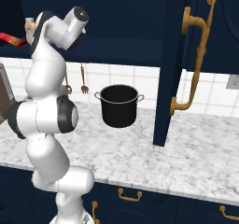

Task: Put the shaker and condiment bottle from the counter next to their counterparts in the cabinet.

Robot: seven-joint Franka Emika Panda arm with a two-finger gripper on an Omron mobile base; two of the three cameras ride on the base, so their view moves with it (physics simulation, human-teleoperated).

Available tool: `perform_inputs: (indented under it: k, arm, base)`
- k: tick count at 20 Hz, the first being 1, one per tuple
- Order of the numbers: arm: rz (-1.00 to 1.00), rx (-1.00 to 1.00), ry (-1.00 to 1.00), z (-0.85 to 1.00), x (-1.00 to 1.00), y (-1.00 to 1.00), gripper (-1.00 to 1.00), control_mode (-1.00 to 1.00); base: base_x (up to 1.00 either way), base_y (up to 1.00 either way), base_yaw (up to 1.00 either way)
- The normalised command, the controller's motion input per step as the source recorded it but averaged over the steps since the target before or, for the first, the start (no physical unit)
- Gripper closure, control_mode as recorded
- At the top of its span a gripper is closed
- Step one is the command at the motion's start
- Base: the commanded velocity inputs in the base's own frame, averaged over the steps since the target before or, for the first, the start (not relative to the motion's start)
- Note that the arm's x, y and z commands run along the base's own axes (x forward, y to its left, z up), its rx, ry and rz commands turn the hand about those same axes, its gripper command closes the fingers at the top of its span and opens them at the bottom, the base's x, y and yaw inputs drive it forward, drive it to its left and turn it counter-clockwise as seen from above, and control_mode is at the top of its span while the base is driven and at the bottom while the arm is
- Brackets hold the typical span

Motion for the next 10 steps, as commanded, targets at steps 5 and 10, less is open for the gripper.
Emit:
perform_inputs:
  k: [5, 10]
  arm:
    - [0.02, -0.01, 0.00, -0.08, 0.03, 0.05, -1.00, -1.00]
    - [0.03, 0.00, 0.00, -0.09, 0.02, 0.00, -1.00, -1.00]
  base:
    - [0.00, 0.00, 0.00]
    - [0.00, 0.00, 0.00]
